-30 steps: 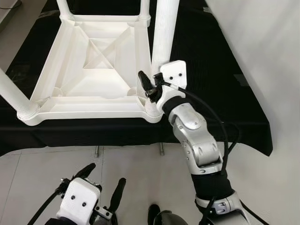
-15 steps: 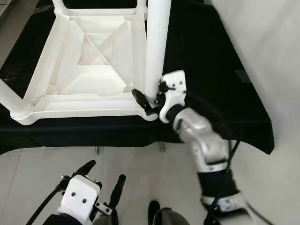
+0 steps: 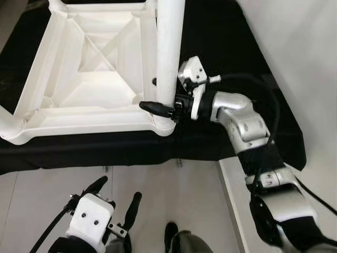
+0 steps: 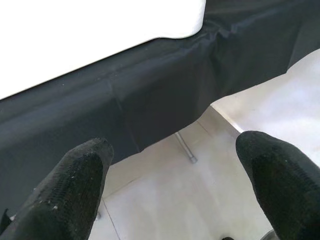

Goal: Building children table

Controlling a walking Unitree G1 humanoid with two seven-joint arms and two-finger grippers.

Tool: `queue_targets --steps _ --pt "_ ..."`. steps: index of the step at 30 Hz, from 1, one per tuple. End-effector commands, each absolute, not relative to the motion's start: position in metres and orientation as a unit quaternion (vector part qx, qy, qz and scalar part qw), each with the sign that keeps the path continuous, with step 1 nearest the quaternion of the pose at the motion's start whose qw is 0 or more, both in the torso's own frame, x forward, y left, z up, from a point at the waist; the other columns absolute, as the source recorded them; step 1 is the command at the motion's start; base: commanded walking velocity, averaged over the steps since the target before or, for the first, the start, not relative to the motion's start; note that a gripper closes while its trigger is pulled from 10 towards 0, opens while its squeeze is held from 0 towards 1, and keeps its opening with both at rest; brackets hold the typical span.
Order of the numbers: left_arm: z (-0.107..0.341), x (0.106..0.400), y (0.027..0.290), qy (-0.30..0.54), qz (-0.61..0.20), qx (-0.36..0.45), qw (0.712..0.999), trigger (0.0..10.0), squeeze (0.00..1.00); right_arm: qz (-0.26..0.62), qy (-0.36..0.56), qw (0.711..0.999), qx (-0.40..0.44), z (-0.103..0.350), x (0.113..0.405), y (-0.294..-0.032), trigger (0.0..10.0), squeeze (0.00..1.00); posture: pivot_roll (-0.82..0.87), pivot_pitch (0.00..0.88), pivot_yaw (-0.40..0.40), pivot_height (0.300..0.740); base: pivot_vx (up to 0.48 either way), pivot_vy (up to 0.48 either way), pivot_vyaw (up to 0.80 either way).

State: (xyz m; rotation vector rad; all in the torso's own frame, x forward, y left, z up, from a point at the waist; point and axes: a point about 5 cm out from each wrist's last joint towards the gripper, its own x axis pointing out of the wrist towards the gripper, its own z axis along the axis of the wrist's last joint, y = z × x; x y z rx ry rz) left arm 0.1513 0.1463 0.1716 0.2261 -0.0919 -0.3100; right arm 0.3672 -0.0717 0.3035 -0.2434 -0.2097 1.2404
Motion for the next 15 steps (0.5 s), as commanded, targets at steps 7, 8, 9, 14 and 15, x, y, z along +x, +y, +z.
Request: queue_targets --steps 7,8,9,14,15 --pt "0.164 0.15 0.144 -0.03 -0.157 0.106 0.981 10.0 0.0 0.635 -0.083 0.76 -0.107 0.295 0.368 -0.076 0.0 0.0 0.0 0.33 -0.106 0.74 0.0 0.0 0.0" --pt "0.163 0.151 0.144 -0.03 -0.157 0.106 0.981 10.0 0.0 0.636 -0.08 0.76 -0.108 0.293 0.368 -0.076 0.0 0.0 0.0 0.33 -0.106 0.74 0.0 0.0 0.0" --pt "0.163 0.151 0.144 -0.031 -0.157 0.106 0.981 10.0 0.0 0.628 -0.077 0.766 -0.11 0.291 0.37 -0.078 0.0 0.0 0.0 0.329 -0.105 0.74 0.0 0.0 0.0" --pt "0.161 0.153 0.143 -0.032 -0.159 0.103 0.981 10.0 0.0 0.525 -0.06 0.843 -0.103 0.279 0.375 -0.091 0.0 0.0 -0.02 0.318 -0.107 0.74 0.0 0.0 0.0" --pt "0.161 0.153 0.143 -0.032 -0.16 0.103 0.981 10.0 0.0 0.422 -0.039 0.899 -0.111 0.26 0.374 -0.092 0.0 0.0 -0.03 0.311 -0.113 0.74 0.0 0.0 0.0"
